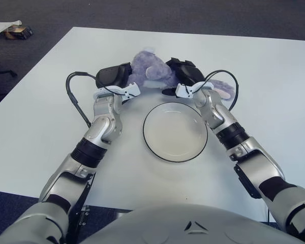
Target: Put the doll into the plate.
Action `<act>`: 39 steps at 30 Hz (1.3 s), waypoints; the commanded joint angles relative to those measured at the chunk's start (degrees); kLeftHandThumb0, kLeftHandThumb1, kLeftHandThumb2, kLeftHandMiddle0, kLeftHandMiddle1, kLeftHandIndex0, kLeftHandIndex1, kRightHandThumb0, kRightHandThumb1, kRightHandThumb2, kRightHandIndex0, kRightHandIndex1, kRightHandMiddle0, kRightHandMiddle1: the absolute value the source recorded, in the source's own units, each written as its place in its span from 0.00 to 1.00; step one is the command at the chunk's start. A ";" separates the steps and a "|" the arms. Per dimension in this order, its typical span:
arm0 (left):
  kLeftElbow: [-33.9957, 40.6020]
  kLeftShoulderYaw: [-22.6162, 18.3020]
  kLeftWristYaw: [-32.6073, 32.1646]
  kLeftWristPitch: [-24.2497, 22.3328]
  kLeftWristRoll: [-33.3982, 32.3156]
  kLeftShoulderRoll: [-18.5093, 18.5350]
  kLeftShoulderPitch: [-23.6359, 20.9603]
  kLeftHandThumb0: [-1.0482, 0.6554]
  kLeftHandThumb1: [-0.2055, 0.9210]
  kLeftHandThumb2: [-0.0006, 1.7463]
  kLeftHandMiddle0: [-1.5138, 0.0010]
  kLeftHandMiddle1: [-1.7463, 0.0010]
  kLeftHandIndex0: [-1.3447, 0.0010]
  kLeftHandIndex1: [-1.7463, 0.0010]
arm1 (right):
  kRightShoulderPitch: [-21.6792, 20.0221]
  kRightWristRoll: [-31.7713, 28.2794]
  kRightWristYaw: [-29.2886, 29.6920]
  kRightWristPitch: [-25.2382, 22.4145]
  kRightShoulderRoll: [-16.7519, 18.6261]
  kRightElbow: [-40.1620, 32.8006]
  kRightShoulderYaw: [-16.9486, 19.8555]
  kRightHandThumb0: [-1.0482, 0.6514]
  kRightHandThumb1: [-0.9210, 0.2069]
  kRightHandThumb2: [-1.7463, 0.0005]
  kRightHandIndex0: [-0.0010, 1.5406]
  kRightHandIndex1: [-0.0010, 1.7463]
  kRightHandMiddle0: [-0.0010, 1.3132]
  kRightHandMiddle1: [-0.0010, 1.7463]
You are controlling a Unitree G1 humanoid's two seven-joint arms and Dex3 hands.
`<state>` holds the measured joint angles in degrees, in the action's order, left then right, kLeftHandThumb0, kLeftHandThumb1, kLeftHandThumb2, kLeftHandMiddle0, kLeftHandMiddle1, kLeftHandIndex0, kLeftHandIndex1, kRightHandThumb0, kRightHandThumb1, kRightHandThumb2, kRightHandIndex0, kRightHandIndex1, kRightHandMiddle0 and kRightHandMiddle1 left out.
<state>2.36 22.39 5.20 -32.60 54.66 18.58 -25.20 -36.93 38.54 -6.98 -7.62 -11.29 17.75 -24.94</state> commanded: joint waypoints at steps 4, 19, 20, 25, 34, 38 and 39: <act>-0.42 -0.35 -0.19 -0.15 1.10 -0.39 -0.45 0.61 0.08 1.00 0.37 0.08 0.45 0.00 | 0.95 -1.59 -4.69 -0.36 -2.63 -0.96 0.91 0.00 0.00 0.79 0.00 0.00 0.00 0.35; 0.95 -0.99 0.37 -2.04 1.97 -2.15 -0.92 0.61 0.11 1.00 0.41 0.03 0.47 0.00 | 0.13 -1.27 -7.73 0.35 -4.52 2.25 0.39 0.00 0.00 0.76 0.00 0.00 0.00 0.29; 1.02 -1.07 0.31 -2.04 1.98 -2.27 -0.91 0.61 0.11 1.00 0.41 0.02 0.47 0.00 | 0.15 -1.22 -7.78 0.32 -4.56 2.27 0.40 0.00 0.00 0.76 0.00 0.00 0.00 0.29; 2.98 -0.36 1.33 -2.61 3.77 -2.27 -0.69 0.61 0.12 1.00 0.43 0.01 0.48 0.00 | 0.00 1.71 -4.77 -1.51 -4.37 3.51 -0.30 0.01 0.01 0.78 0.00 0.00 0.00 0.32; 7.35 0.38 3.96 -3.19 7.20 -2.10 0.49 0.61 0.10 1.00 0.39 0.06 0.46 0.00 | -1.05 7.66 1.02 -6.42 -3.39 5.69 -2.24 0.08 0.04 0.80 0.03 0.02 0.00 0.37; 8.57 0.33 5.07 -3.06 8.19 -2.05 0.72 0.61 0.09 1.00 0.39 0.06 0.46 0.00 | -1.36 9.26 2.06 -7.96 -3.12 6.22 -2.78 0.10 0.07 0.76 0.03 0.04 0.00 0.39; 8.96 0.25 5.05 -2.79 8.27 -2.02 0.87 0.61 0.10 1.00 0.39 0.06 0.46 0.00 | -1.59 10.09 2.38 -8.74 -3.00 6.69 -3.15 0.11 0.09 0.74 0.03 0.05 0.00 0.39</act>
<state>9.92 22.72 9.31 -35.67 61.48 16.08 -25.11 -38.56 46.55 -5.11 -13.50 -13.91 22.20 -27.37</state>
